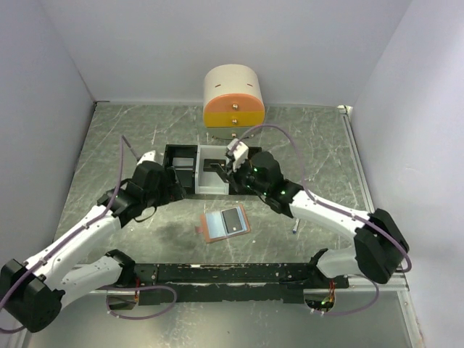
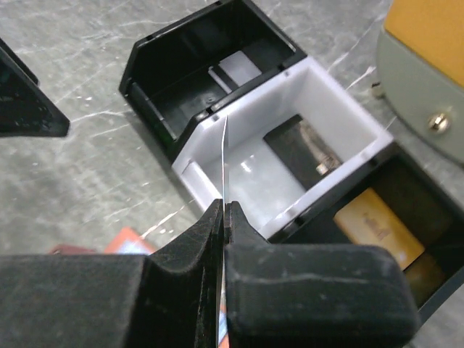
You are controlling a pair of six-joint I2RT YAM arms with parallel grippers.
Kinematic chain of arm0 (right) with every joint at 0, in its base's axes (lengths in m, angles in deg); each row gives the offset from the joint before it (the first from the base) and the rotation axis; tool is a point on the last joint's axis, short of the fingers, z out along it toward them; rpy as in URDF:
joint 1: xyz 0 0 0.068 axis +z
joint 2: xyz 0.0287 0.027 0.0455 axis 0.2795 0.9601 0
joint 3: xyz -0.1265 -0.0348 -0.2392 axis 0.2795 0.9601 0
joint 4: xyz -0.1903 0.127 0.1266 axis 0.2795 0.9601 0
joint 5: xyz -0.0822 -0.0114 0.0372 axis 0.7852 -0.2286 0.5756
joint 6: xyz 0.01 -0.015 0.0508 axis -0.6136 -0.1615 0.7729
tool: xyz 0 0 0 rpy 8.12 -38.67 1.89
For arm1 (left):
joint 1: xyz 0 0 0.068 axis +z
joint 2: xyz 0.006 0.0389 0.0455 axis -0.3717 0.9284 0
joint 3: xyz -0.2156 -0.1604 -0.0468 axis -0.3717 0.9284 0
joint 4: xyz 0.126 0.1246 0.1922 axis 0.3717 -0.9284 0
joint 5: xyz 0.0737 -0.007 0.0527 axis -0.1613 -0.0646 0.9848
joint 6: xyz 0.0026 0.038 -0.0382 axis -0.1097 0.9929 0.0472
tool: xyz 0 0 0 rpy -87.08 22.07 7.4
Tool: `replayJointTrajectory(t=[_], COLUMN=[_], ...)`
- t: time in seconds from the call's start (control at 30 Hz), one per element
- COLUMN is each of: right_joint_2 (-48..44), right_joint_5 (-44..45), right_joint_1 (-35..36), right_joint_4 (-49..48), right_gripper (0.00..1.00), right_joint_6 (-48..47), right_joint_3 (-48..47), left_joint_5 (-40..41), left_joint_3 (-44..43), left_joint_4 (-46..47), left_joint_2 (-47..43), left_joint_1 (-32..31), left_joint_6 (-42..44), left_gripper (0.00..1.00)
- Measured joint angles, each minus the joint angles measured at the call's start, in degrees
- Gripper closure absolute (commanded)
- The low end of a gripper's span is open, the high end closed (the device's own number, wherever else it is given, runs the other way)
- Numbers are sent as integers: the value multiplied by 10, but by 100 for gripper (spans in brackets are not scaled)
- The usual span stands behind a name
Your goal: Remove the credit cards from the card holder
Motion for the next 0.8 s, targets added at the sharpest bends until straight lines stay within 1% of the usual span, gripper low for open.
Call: replayJointTrajectory(t=[0.1, 0.2, 0.3, 0.4, 0.5, 0.63, 0.8], right_joint_2=[53, 116, 153, 184, 220, 267, 300], right_joint_5=[0, -7, -16, -26, -28, -17, 1], right_joint_1=[0, 0, 0, 0, 0, 1, 0], right_joint_4=[37, 80, 104, 132, 158, 194, 219], right_gripper=[100, 100, 100, 100, 100, 100, 100], right_joint_6=[-56, -112, -157, -201, -249, -307, -378], right_joint_3=[-69, -144, -180, -210, -247, -298, -308], left_joint_5=[-22, -59, -94, -114, -126, -136, -135], left_joint_3=[-32, -51, -54, -55, -56, -55, -49], left_joint_4=[-14, -18, -24, -31, -32, -31, -26], left_joint_2=[22, 43, 56, 57, 53, 42, 10], left_joint_1=[52, 118, 183, 224, 238, 240, 240], left_joint_6=[38, 80, 117, 150, 174, 193, 207], left_gripper=[0, 0, 0, 0, 0, 0, 1])
